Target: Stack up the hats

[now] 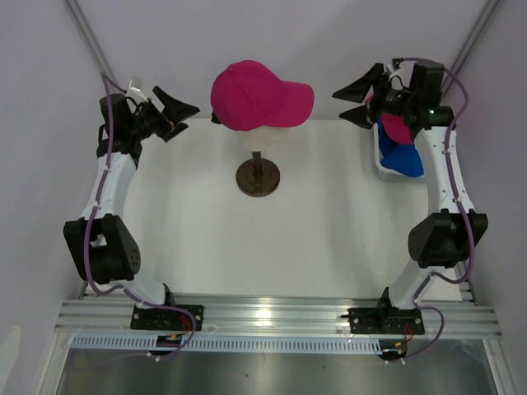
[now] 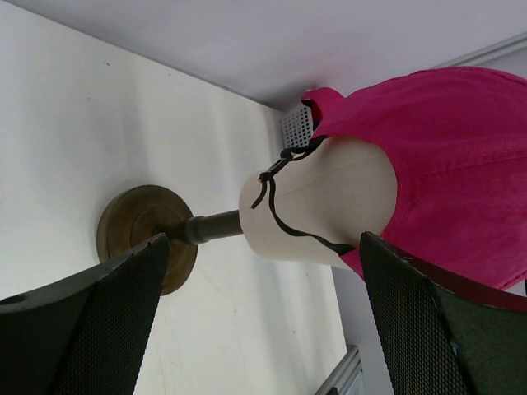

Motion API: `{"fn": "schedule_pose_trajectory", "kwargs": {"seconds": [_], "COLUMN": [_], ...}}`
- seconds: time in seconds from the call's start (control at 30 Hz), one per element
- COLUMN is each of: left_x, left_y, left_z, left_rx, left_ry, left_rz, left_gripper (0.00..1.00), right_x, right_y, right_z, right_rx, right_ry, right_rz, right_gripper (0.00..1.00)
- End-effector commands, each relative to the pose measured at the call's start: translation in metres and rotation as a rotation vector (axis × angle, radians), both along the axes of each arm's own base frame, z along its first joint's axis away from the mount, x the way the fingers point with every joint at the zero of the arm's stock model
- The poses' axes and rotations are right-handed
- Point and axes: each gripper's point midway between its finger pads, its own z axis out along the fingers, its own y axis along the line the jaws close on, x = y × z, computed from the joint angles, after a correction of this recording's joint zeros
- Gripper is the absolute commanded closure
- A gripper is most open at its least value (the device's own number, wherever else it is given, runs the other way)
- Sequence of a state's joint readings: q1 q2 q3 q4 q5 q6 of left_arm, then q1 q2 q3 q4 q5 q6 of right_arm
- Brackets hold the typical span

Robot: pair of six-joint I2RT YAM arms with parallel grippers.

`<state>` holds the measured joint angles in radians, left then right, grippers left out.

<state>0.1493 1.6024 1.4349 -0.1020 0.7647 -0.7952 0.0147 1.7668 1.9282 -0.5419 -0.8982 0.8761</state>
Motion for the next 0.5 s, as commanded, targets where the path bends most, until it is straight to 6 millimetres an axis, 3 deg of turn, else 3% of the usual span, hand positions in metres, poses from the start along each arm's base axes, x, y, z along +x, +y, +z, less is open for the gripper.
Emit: {"fn": "schedule_pose_trajectory", "kwargs": {"seconds": [0.0, 0.07, 0.17, 0.2, 0.23, 0.3, 0.4, 0.47], "left_x": [-0.024, -0.029, -0.053, -0.071, -0.077, -0.098, -0.129, -0.149], "left_y": [0.013, 0.031, 0.058, 0.061, 0.071, 0.078, 0.085, 0.088], "left_z": [0.033, 0.018, 0.008, -0.001, -0.003, -0.019, -0.031, -0.041], "left_rx": [0.029, 0.144, 0.301, 0.335, 0.378, 0.454, 0.529, 0.549], "left_ry": [-0.084, -0.038, -0.005, 0.004, 0.005, 0.038, 0.066, 0.075], "left_rz": [0.025, 0.124, 0.28, 0.31, 0.366, 0.383, 0.415, 0.447], "left_gripper": [0.01, 0.0, 0.01, 0.01, 0.0, 0.01, 0.01, 0.0], "right_x": [-0.014, -0.006, 0.003, 0.005, 0.005, 0.012, 0.025, 0.039], "right_y": [-0.04, -0.077, -0.145, -0.169, -0.194, -0.223, -0.247, -0.242], "right_z": [0.029, 0.018, -0.04, -0.072, -0.086, -0.104, -0.125, -0.121], "right_rx": [-0.044, -0.121, -0.283, -0.344, -0.374, -0.424, -0.417, -0.339], "right_ry": [-0.094, -0.11, 0.032, 0.119, 0.145, 0.162, 0.191, 0.181], "right_rz": [-0.073, -0.16, -0.355, -0.437, -0.499, -0.589, -0.643, -0.662], "right_gripper": [0.17, 0.17, 0.18, 0.18, 0.18, 0.18, 0.2, 0.2]}}
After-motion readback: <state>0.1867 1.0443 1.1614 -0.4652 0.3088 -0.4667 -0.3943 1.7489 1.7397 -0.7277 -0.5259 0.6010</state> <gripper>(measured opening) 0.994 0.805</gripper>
